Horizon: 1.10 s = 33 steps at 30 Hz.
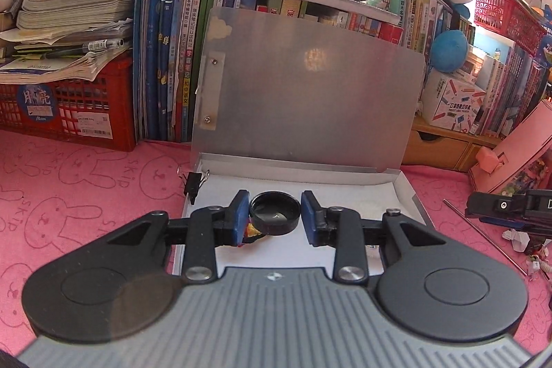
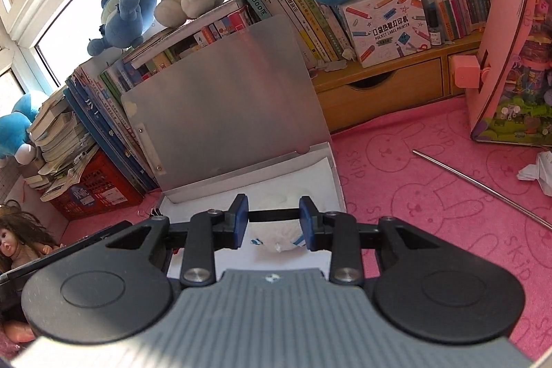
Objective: Organize objects
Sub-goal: 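Lower the black cap in the left tool over the box interior, then open the left tool to release the black cap inside the box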
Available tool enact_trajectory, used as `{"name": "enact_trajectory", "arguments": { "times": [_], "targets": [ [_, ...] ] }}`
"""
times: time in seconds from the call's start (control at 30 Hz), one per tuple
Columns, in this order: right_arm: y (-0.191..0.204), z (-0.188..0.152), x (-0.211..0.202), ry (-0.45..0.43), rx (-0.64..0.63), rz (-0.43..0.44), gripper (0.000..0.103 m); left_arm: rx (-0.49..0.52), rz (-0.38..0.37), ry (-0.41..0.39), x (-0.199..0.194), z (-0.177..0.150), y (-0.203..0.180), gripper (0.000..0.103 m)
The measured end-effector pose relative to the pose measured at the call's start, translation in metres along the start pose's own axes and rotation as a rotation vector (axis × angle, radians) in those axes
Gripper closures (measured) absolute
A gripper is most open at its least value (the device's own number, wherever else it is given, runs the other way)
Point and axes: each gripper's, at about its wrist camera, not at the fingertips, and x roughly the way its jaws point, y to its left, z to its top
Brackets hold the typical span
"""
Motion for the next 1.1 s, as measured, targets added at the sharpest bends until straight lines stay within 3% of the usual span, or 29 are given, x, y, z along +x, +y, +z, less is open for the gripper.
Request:
{"name": "enact_trajectory", "arguments": {
  "times": [0.77,1.1],
  "targets": [
    [-0.013,0.013,0.122,0.033,0.015,-0.086,0.066,0.044,0.077,0.015,0.101,0.014,0.013,0.065],
    [-0.013,0.012,0.150,0.050,-0.027,-0.121,0.066,0.037,0.085,0.053,0.125,0.008,0.020,0.065]
  ]
}}
